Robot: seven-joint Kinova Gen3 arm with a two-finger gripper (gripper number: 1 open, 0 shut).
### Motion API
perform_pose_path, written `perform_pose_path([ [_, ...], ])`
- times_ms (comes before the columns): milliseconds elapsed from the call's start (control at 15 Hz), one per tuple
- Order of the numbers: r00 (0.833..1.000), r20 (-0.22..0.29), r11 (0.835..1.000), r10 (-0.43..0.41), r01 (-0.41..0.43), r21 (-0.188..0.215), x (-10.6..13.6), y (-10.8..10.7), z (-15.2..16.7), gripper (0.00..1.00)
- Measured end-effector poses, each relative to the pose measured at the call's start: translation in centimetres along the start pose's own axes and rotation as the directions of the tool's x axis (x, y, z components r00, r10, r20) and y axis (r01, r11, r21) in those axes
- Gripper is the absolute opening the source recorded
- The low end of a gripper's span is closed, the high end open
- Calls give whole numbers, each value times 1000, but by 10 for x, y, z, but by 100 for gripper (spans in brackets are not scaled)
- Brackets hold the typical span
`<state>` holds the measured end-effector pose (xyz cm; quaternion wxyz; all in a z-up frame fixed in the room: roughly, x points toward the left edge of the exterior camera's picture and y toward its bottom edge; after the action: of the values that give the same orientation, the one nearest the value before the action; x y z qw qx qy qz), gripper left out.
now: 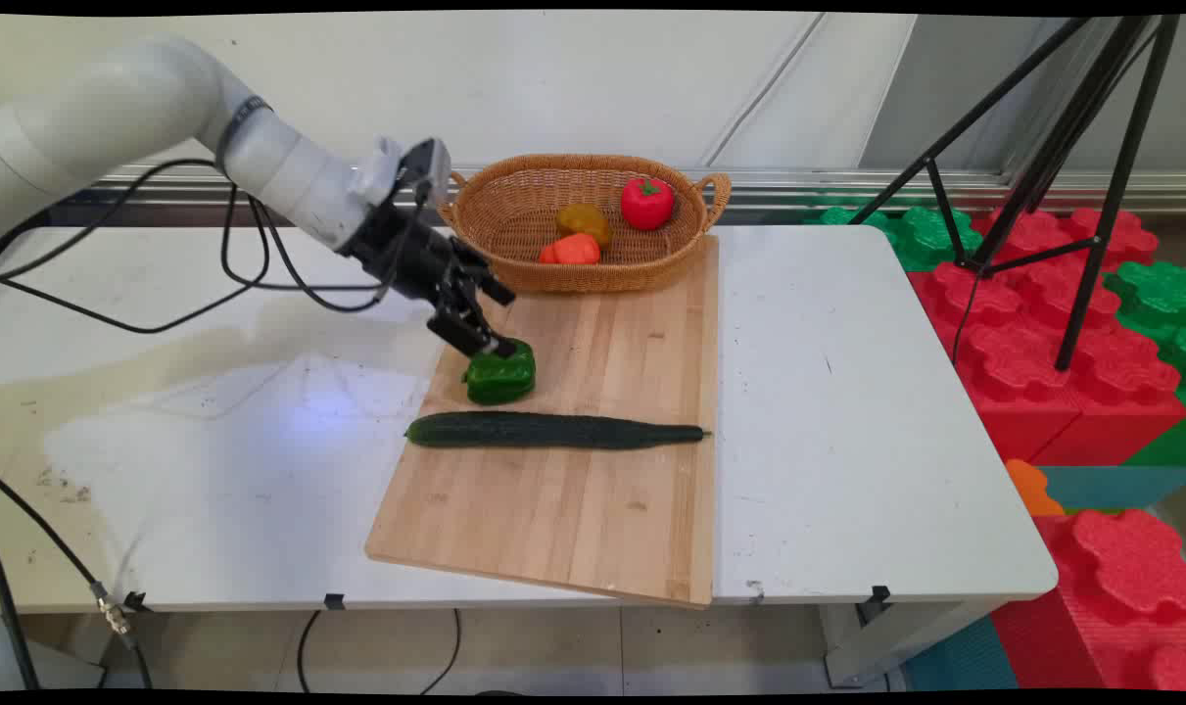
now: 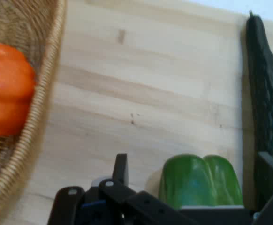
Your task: Pick up the potato from the vegetable basket
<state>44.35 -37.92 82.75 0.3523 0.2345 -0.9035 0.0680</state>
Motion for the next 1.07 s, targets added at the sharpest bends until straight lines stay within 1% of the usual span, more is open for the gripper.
perform_pose_path([
  [133, 1000, -14, 1000, 1, -1, 9, 4, -2, -11, 100],
  [333, 999, -38, 999, 14, -13, 32, 12, -8, -34, 100],
  [533, 998, -55, 997, 38, -34, 71, 21, -19, -54, 100],
  [733, 996, -60, 993, 62, -56, 107, 28, -30, -66, 100],
  [1067, 992, -51, 978, 112, -101, 182, 40, -53, -74, 100],
])
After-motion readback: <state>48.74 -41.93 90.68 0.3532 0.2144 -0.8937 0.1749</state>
